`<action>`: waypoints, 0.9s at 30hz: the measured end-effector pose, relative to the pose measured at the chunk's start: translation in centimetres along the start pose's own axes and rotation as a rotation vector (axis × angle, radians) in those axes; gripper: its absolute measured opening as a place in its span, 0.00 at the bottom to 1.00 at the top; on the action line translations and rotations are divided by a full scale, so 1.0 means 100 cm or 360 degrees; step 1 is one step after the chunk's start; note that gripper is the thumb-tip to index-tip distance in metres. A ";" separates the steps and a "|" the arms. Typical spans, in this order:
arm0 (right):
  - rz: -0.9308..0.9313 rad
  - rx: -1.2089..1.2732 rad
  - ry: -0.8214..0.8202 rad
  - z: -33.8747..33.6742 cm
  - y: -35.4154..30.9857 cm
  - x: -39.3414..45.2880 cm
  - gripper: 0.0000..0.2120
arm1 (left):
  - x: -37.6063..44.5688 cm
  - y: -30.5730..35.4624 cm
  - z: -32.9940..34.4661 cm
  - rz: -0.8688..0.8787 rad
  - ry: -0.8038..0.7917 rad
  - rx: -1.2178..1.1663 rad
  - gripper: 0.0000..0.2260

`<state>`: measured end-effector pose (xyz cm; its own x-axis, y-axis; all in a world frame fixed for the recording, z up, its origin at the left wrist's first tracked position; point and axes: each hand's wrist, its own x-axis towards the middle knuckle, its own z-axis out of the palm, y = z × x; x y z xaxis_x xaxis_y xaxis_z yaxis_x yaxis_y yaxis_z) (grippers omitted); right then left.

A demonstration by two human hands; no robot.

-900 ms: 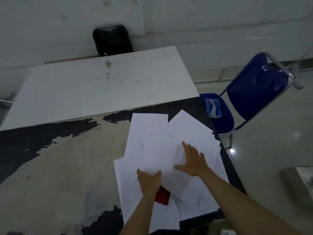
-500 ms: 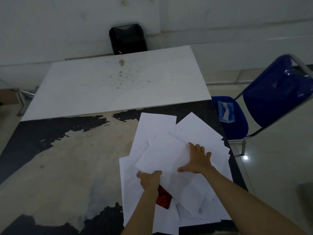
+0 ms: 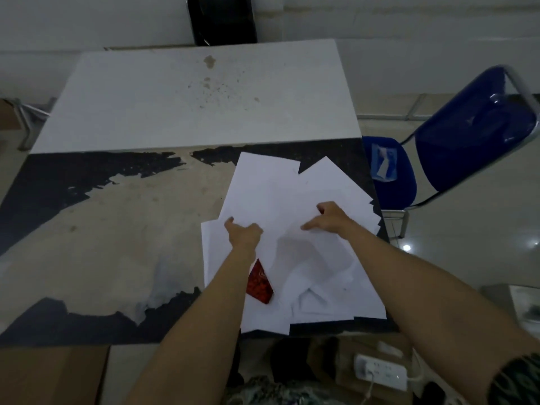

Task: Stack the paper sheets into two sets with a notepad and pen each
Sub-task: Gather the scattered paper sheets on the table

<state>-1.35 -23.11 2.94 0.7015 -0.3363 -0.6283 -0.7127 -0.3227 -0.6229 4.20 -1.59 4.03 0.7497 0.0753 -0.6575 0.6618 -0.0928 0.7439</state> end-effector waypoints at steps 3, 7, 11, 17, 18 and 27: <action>-0.0017 0.0258 -0.0034 -0.009 -0.007 -0.009 0.25 | -0.005 0.018 -0.003 0.0053 -0.0056 -0.0046 0.40; -0.0125 0.0496 -0.0026 -0.018 -0.026 -0.016 0.22 | -0.012 0.047 -0.007 0.0139 -0.0112 -0.0053 0.34; -0.0267 0.0604 0.0009 -0.025 -0.058 -0.021 0.19 | -0.015 0.076 -0.012 0.0355 -0.0225 0.0043 0.15; -0.0563 0.0731 0.0208 -0.029 -0.096 -0.030 0.16 | -0.019 0.115 -0.020 0.0623 -0.0234 0.0028 0.09; -0.0601 0.0754 0.0229 -0.029 -0.099 -0.030 0.16 | -0.019 0.119 -0.022 0.0660 -0.0228 0.0014 0.10; -0.0557 0.0857 0.0256 0.004 -0.071 -0.027 0.15 | -0.014 0.087 -0.033 0.0821 -0.0141 0.0093 0.14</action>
<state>1.86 -19.53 8.89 0.8515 -0.4336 -0.2948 -0.3104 0.0364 -0.9499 8.99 0.75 11.81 0.9731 -0.0785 -0.2168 0.2034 -0.1509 0.9674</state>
